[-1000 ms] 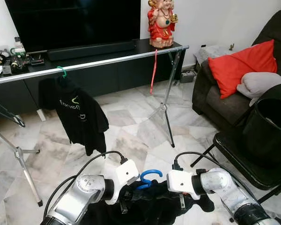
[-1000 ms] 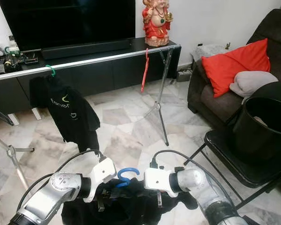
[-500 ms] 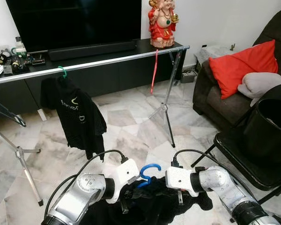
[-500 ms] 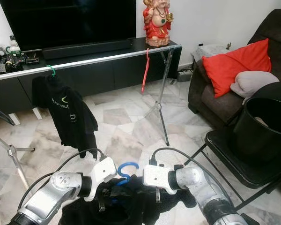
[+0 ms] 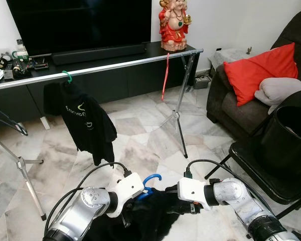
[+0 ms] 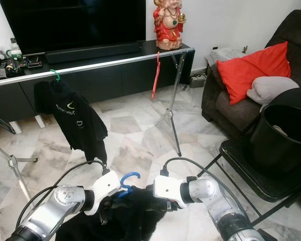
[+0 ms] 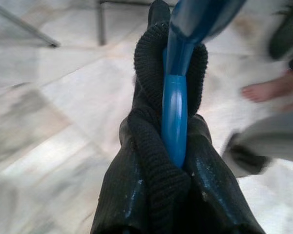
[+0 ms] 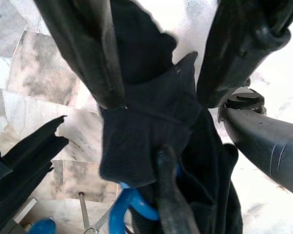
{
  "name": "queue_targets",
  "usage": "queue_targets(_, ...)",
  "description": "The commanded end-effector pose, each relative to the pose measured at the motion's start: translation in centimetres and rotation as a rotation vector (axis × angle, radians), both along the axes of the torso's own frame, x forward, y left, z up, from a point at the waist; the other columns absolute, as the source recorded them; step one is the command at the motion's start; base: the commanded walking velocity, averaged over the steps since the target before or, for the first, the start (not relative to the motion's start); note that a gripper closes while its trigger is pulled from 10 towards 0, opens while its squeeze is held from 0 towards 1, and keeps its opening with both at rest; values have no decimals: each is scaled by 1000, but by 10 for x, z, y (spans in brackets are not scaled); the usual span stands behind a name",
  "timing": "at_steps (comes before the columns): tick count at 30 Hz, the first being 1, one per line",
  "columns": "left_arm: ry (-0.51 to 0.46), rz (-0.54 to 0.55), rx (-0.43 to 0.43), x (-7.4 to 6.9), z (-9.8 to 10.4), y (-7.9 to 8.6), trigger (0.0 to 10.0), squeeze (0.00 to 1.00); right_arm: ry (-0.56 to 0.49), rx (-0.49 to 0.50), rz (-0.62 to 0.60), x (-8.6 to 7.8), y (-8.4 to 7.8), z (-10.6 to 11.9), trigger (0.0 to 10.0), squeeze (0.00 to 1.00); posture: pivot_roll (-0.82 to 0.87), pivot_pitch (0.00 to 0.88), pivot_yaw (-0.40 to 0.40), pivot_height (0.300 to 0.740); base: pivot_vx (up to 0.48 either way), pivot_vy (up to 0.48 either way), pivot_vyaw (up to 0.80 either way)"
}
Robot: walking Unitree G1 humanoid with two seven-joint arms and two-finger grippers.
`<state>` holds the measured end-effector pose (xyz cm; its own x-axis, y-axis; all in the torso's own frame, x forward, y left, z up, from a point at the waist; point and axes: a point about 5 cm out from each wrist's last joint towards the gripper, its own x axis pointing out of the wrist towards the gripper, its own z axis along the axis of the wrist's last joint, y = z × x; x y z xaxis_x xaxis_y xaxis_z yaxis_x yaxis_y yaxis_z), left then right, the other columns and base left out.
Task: Hang hanger
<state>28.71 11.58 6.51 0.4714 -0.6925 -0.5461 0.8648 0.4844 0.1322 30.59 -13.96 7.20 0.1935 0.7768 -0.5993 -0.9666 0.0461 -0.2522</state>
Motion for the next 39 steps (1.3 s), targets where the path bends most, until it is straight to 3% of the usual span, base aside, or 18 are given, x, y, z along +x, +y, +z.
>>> queue_targets(1,-65,52,21,10,3,5,0,0,-5,-25,0,2,-3,2,10000,1000,80,29,-24,740,0,0,0)
queue_targets(5,-86,235,-6,19,-6,18,0,0,-56,-28,-71,7,-8,3,10000,1000,78,28,-21,740,0,0,0)
queue_targets(7,-93,262,4,20,-9,20,0,0,-64,-29,-90,8,-9,3,10000,1000,77,27,-21,740,0,0,0)
queue_targets(10,-110,366,37,21,-19,32,0,0,-126,-13,-225,16,-16,5,10000,1000,77,23,-21,740,0,0,0)
queue_targets(11,-121,447,51,21,-26,40,0,0,-161,9,-337,21,-23,5,10000,506,76,20,-14,740,0,0,0)
queue_targets(12,-128,476,56,21,-27,44,0,0,-170,15,-376,22,-26,4,10000,506,76,20,-14,740,0,0,0)
queue_targets(13,-131,501,61,20,-29,47,0,0,-173,21,-408,21,-29,2,10000,0,75,18,-11,740,0,0,0)
queue_targets(17,-172,605,89,18,-34,62,0,0,-174,20,-578,12,-40,-18,10000,0,76,13,-2,740,0,0,0)
queue_targets(18,-186,626,93,17,-35,67,0,0,-153,34,-691,7,-46,-29,10000,0,64,5,12,740,0,0,0)
queue_targets(19,-186,626,93,17,-35,67,0,0,-153,34,-691,7,-46,-29,10000,0,64,5,12,740,0,0,0)
queue_targets(20,-171,630,79,15,-37,68,2431,0,-129,19,-771,2,-50,-39,10000,0,64,5,12,740,0,0,0)
queue_targets(21,-155,623,70,12,-39,68,3490,0,-105,-6,-831,-4,-52,-50,10000,0,58,0,18,740,0,0,0)
queue_targets(22,-146,615,66,10,-42,68,10000,0,-71,-24,-872,-13,-51,-63,10000,0,53,0,27,740,0,0,0)
queue_targets(26,-139,633,35,6,-47,67,10000,0,77,-28,-1036,-46,-43,-101,10000,0,48,0,38,740,0,0,0)
queue_targets(39,-139,633,35,6,-47,67,10000,0,77,-28,-1036,-46,-43,-101,10000,0,48,0,38,740,0,0,0)
